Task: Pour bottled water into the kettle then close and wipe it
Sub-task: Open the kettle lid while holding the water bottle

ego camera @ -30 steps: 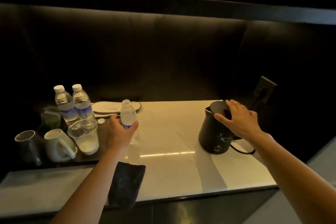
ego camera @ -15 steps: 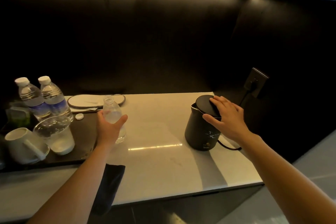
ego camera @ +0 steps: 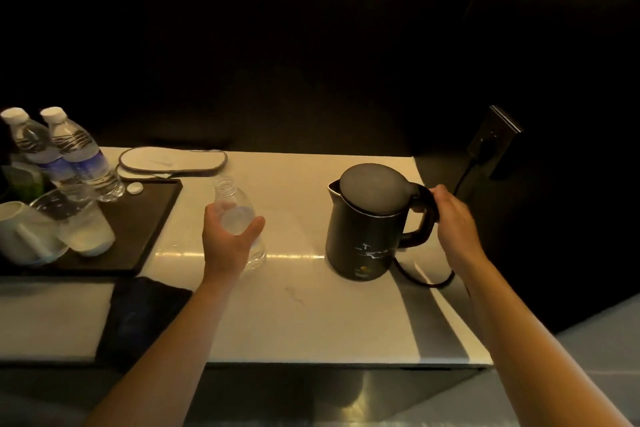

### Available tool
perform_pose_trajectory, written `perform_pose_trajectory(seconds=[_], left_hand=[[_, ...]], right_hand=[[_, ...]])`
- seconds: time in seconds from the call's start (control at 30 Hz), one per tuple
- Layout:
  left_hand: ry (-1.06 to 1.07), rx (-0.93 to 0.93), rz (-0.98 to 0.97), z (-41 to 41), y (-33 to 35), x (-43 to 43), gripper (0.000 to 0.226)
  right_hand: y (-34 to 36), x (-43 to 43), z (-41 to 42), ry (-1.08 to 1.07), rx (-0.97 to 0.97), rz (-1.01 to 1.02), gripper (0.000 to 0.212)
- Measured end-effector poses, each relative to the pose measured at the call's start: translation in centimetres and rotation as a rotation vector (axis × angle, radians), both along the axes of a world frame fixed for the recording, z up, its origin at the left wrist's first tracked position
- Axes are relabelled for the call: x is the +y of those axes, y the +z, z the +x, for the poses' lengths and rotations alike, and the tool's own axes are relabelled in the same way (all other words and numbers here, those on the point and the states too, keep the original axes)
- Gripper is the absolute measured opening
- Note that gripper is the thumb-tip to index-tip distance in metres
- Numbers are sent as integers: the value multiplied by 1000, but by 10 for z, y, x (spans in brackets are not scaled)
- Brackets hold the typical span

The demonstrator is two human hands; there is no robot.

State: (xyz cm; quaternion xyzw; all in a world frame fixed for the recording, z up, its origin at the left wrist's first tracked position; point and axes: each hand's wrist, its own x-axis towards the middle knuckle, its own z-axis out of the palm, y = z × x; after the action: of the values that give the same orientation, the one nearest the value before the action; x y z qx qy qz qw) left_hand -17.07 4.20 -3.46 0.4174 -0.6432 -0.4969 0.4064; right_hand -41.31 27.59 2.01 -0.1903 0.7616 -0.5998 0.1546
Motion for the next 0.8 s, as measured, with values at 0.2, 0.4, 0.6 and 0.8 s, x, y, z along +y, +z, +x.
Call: perform_pose_trajectory(seconds=[0.2, 0.4, 0.6, 0.8], left_hand=[[37, -19, -23, -25, 0, 37, 55], [10, -37, -37, -45, -3, 51, 55], [91, -29, -60, -65, -10, 60, 66], [200, 43, -133, -73, -19, 64, 72]], right_hand=[[-10, 7, -22, 229, -291, -260, 38], [-10, 10, -33, 299, -477, -451, 22], [-13, 11, -37, 313, -537, -477, 21], [-5, 11, -28, 235, -333, -344, 22]])
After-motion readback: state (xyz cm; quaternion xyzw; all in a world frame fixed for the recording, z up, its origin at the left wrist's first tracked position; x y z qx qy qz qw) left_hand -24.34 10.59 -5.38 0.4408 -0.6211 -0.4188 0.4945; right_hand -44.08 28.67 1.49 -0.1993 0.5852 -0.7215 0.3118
